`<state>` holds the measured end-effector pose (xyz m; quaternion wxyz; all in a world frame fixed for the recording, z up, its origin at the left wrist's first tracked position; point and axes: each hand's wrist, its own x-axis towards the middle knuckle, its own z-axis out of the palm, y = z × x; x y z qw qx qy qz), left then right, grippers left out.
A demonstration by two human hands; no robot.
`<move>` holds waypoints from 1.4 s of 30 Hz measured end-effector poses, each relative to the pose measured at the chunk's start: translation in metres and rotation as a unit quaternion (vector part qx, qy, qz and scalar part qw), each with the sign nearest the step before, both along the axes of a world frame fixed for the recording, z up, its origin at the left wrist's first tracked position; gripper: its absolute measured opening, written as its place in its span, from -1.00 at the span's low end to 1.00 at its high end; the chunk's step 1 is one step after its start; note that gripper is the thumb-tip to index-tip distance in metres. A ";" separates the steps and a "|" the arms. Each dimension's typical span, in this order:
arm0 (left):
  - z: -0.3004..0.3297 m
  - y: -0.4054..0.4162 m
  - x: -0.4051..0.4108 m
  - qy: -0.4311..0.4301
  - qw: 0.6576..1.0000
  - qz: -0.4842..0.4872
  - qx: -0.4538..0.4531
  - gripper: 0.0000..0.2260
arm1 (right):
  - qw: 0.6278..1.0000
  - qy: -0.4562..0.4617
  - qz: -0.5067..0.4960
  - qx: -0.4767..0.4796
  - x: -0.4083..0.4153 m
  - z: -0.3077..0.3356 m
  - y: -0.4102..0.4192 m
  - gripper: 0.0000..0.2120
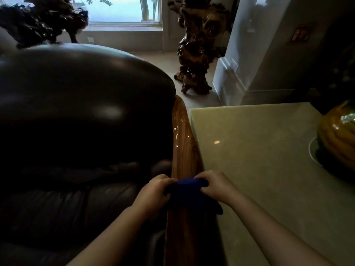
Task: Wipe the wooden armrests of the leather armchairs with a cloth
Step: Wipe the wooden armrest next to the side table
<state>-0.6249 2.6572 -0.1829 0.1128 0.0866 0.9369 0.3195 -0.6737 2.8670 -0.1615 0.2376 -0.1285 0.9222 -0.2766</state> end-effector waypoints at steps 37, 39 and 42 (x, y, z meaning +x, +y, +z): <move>-0.146 0.045 -0.103 0.090 0.948 0.270 0.146 -0.45 | 0.934 0.272 -0.218 0.074 -0.061 -0.155 -0.060 -0.39; -0.143 0.042 -0.123 0.081 0.943 0.255 0.198 -0.46 | 0.934 0.274 -0.218 0.066 -0.079 -0.152 -0.060 -0.39; -0.140 0.037 -0.155 0.068 0.943 0.236 0.225 -0.46 | 0.940 0.272 -0.198 0.055 -0.110 -0.146 -0.063 -0.40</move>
